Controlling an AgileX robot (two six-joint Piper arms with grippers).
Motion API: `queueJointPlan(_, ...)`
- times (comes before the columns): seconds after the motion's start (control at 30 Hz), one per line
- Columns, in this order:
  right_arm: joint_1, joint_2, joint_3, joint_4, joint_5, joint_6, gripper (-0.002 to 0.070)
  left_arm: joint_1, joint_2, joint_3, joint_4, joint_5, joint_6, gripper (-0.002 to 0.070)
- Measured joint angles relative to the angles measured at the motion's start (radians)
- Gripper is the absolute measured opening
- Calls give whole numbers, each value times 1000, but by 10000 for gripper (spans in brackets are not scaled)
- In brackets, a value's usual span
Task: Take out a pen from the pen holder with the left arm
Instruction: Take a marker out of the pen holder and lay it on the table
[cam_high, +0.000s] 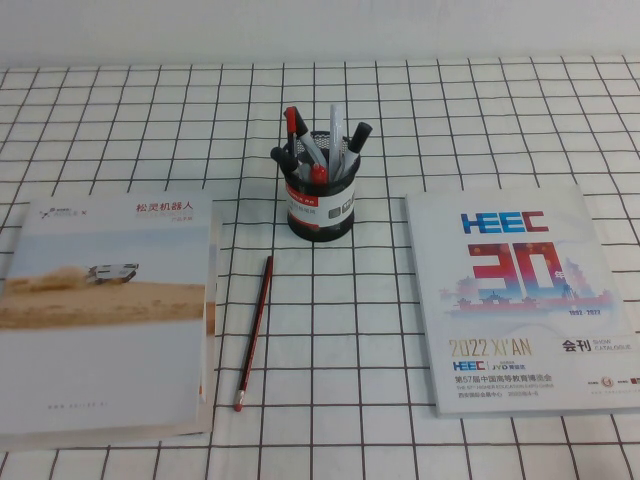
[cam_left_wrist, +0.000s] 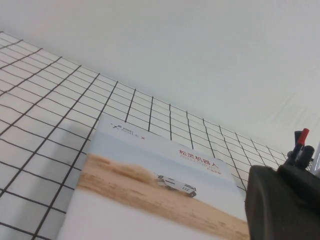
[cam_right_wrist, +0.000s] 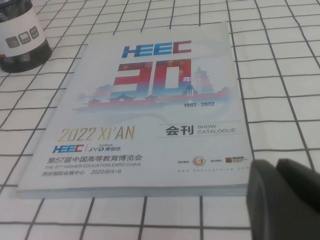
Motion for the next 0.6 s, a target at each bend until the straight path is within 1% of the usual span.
queueJointPlan(0.23,0,0,0,0,0,0,-15,0,0,-1,-2,26,0,-2)
queueJointPlan(0.37,0,0,0,0,0,0,-15,0,16,-82,-3,81,0,-2)
queueJointPlan(0.47,0,0,0,0,0,0,-15,0,126,-173,-1,142,27,-2)
queueJointPlan(0.6,0,0,0,0,0,0,-15,0,354,-312,10,275,116,-2)
